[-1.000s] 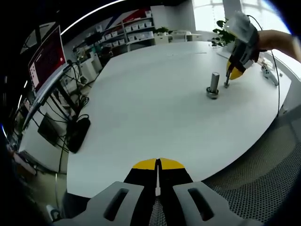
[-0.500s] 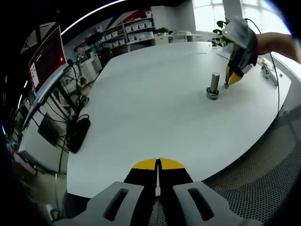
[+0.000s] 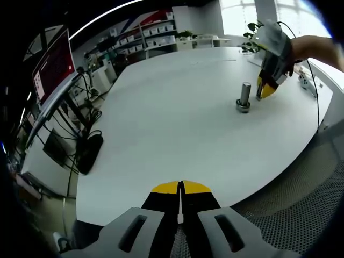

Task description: Place the washer onto the threaded stud by aligning its center hole with the stud, sliding it down to the base, and recovering from edge contact or off-axis alignment until the washer reaches the visible bottom stop.

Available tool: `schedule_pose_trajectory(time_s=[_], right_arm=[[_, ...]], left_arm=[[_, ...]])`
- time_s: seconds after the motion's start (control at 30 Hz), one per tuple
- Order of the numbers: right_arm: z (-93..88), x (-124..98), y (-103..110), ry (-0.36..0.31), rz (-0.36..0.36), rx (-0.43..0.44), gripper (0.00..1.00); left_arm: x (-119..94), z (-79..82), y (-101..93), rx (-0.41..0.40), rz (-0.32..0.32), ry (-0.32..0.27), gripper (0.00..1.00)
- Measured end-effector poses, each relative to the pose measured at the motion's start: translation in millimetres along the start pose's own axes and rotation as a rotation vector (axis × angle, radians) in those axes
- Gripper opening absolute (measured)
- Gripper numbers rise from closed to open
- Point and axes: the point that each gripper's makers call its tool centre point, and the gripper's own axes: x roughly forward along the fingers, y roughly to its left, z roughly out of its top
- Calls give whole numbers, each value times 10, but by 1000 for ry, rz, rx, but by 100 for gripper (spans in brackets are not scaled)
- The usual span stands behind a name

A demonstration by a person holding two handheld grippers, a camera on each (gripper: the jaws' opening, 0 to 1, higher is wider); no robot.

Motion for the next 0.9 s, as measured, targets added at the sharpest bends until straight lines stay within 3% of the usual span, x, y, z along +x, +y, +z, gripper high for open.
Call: schedule_pose_trajectory(time_s=[0.07, 0.2, 0.27, 0.43, 0.63, 0.9], right_arm=[[-6, -7, 5, -10, -7, 2, 18], [-22, -16, 11, -48, -26, 12, 34], [-38, -31, 25, -59, -36, 23, 36], [-50, -110, 36, -161, -115, 167, 46], [-205, -227, 112, -222, -164, 246, 53], [-351, -543, 164, -387, -225, 421, 63]], left_arm=[[1, -1, 2, 0, 0, 0, 0], [-1, 2, 1, 2, -1, -2, 0], [-2, 5, 1, 1, -2, -3, 0], [10, -23, 10, 9, -2, 12, 0], [5, -20, 16, 3, 2, 10, 0], [-7, -20, 7, 3, 2, 11, 0]])
